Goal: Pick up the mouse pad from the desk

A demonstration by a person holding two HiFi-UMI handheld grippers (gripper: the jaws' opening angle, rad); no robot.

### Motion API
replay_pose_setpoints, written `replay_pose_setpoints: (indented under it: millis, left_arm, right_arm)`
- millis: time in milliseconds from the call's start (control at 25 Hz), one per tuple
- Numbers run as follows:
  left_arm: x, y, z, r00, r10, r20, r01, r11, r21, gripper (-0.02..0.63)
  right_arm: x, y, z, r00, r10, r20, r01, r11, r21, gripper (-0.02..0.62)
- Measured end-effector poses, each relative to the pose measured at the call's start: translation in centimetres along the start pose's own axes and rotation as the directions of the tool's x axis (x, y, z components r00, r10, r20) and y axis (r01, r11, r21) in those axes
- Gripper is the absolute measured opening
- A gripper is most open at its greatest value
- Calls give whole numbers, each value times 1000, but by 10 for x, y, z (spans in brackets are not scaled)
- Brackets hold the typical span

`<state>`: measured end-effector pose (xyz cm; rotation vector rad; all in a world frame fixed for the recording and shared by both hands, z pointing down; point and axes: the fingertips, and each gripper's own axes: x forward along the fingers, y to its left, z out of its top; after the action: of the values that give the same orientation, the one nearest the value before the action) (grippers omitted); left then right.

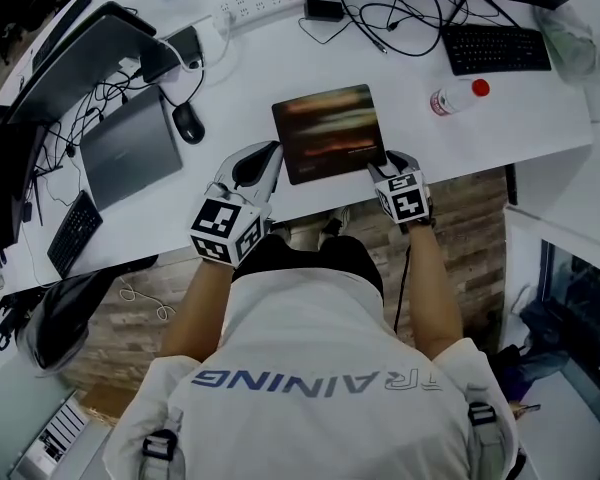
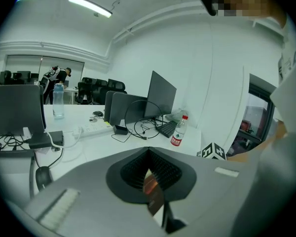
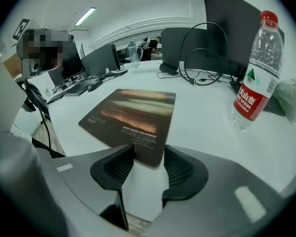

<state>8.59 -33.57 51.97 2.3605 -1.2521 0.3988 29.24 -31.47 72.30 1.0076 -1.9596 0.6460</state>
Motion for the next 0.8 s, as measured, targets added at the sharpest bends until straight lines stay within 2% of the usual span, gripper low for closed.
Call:
replay_pose_setpoints:
  millis: [320, 440, 640, 800]
  left_arm:
    - [6, -2, -3, 1000, -17, -11, 17, 1000, -3, 2]
    - [6, -3, -1, 1000, -25, -6, 25, 1000, 1, 2]
    - [1, 2, 4, 999, -31, 5, 31, 999, 4, 2]
    - [-7, 5, 11, 999, -39, 26, 39, 999, 7, 2]
  right_arm:
    - [2, 2, 0, 1000, -2, 3, 2, 1000, -20, 189]
    - [2, 8, -1, 1000, -15, 6, 16, 1000, -22, 132]
    - [0, 15, -1, 998, -56, 15, 56, 998, 38, 74]
    - [-13, 18, 10, 996, -42, 84, 30, 990, 135, 44]
